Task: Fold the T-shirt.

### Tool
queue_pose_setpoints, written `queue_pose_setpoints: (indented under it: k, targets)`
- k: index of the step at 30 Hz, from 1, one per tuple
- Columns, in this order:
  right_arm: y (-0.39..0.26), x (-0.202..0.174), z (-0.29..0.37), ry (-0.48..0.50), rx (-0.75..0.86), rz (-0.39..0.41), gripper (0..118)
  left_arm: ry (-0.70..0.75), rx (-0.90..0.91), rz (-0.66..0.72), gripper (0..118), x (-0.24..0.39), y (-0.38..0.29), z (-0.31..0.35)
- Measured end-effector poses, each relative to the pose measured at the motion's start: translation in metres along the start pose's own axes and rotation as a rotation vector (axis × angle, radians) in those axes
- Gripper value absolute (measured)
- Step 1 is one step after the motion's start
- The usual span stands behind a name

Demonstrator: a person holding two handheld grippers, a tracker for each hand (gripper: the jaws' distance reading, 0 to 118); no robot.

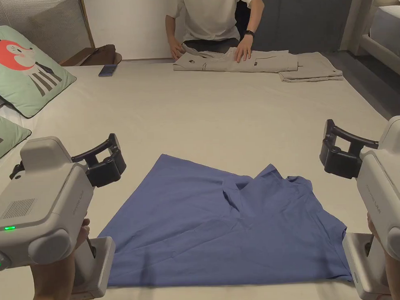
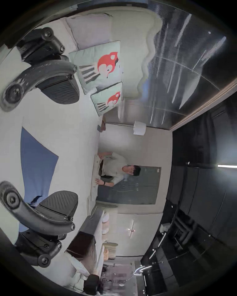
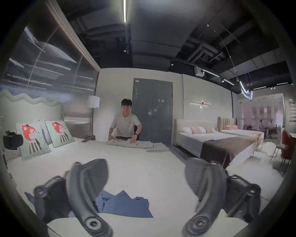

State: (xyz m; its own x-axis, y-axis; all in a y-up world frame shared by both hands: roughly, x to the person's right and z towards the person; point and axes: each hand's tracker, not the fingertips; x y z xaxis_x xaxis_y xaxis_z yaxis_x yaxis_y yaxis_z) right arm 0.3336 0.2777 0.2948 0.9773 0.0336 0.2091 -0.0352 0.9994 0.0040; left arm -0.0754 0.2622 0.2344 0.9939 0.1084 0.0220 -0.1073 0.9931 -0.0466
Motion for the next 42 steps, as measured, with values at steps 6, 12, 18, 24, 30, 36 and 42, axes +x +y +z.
queue_pose_setpoints:
  k: [6,12,18,24,30,36,42]
  targets:
    - [-0.003,-0.005,-0.002,-0.007,0.005,0.031,0,-0.015,0.007,-0.086,0,0.008,-0.007,0.001]
    - [-0.007,-0.007,-0.002,0.005,0.005,0.057,0,-0.046,-0.011,-0.109,0,0.009,-0.01,0.0]
    - [-0.007,-0.01,-0.002,0.008,0.001,0.055,0,-0.041,-0.057,-0.144,0,0.007,-0.018,-0.003]
    - [-0.011,-0.013,-0.005,0.018,-0.014,0.046,0,-0.022,-0.432,-0.088,0,-0.027,-0.046,-0.021]
    - [-0.018,-0.02,-0.009,0.042,-0.038,0.045,0,0.019,-0.623,-0.029,0,-0.073,-0.096,-0.019]
    - [-0.024,-0.022,-0.012,0.054,-0.059,0.04,0,0.087,-0.744,-0.048,107,-0.09,-0.135,-0.017]
    - [-0.029,-0.021,-0.014,0.06,-0.085,0.046,0,0.117,-0.766,-0.045,85,-0.092,-0.157,-0.023]
